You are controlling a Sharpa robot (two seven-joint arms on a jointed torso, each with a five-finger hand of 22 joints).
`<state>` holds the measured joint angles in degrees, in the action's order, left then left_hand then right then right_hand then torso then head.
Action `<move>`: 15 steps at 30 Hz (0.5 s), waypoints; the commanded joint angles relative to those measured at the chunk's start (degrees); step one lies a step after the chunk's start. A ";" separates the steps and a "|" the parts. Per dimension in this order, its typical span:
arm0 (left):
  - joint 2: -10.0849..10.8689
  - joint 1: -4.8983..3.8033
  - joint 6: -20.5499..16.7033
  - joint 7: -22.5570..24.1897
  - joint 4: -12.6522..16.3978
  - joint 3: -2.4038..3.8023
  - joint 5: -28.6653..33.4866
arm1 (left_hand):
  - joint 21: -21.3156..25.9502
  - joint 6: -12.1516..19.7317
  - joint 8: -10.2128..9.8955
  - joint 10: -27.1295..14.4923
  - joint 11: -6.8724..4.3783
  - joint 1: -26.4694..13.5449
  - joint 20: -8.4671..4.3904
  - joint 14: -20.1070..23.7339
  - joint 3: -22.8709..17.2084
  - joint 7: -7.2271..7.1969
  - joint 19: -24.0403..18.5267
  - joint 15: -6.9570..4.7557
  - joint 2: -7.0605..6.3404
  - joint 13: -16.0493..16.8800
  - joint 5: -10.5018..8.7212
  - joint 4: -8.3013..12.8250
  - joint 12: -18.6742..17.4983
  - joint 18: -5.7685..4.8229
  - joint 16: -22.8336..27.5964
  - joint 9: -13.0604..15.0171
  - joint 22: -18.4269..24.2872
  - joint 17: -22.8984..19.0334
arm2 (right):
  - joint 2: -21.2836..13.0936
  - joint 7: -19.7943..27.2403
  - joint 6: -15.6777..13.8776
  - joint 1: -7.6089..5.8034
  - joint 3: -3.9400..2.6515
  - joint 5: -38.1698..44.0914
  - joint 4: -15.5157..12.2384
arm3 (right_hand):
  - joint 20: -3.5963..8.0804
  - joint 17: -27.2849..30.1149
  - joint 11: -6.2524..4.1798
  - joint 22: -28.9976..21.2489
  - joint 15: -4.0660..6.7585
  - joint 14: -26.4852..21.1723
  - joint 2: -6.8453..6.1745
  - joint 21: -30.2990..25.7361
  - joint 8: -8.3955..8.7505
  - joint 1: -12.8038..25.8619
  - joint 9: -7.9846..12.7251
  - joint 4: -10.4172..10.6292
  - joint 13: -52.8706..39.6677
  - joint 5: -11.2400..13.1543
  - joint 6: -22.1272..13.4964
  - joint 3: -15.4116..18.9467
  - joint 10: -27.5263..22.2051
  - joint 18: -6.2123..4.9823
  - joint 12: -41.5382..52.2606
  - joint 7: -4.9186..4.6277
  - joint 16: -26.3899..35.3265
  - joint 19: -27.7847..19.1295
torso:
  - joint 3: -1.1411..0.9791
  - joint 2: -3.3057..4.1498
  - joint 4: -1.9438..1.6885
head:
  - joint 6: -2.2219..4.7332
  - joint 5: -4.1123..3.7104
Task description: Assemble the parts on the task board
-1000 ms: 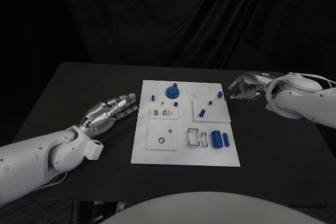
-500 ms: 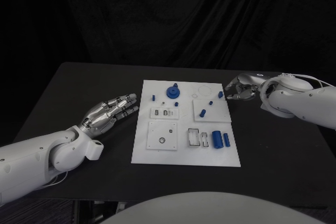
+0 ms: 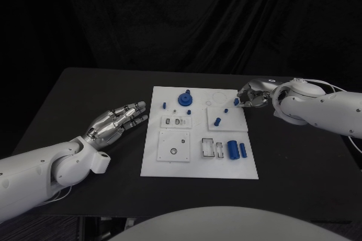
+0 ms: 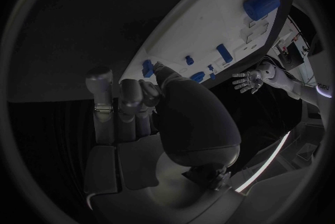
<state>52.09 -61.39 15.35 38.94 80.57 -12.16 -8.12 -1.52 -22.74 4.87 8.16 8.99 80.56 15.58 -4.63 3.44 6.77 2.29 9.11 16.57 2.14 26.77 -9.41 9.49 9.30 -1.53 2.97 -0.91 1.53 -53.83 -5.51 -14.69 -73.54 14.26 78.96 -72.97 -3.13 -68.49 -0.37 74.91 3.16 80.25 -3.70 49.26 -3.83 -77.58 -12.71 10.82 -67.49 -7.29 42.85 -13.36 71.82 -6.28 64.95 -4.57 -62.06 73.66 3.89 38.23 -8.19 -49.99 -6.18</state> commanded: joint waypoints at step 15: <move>-0.09 0.15 1.20 6.12 -0.01 0.06 0.10 | -0.19 0.10 0.25 -0.07 0.42 -0.63 0.25 0.15 -0.33 0.36 0.11 0.48 0.05 0.05 -0.39 -0.10 0.14 0.97 -0.07 0.05 -0.06 -0.06 | 1.68 -1.72 0.71 0.59 -0.07 0.10 1.45 | -0.31 0.88 0.31 0.39 -0.18 -1.03 -0.05 -2.26 0.04 -0.43 0.24 -0.14 0.95 -0.26 -0.74 0.42 -1.32 -1.36 -1.43 -0.13 1.56 -1.09 | 0.05 -0.08 -0.05 | -0.01 -0.22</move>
<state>52.09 -61.32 15.62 38.94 80.48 -12.15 -8.12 -1.52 -22.74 4.87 8.16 8.99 80.56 15.58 -4.41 3.45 6.77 2.29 9.32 16.57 2.14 26.77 -9.41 9.48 9.30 -1.53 2.97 -0.91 1.53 -52.20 -5.98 -14.37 -73.15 14.23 78.94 -71.68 -3.48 -67.66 -0.09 74.90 2.96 79.45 -3.70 47.19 -3.83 -77.58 -12.53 10.66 -66.59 -7.28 42.44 -13.19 70.72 -7.18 63.68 -4.57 -60.70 72.96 3.91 38.16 -8.27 -49.99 -6.47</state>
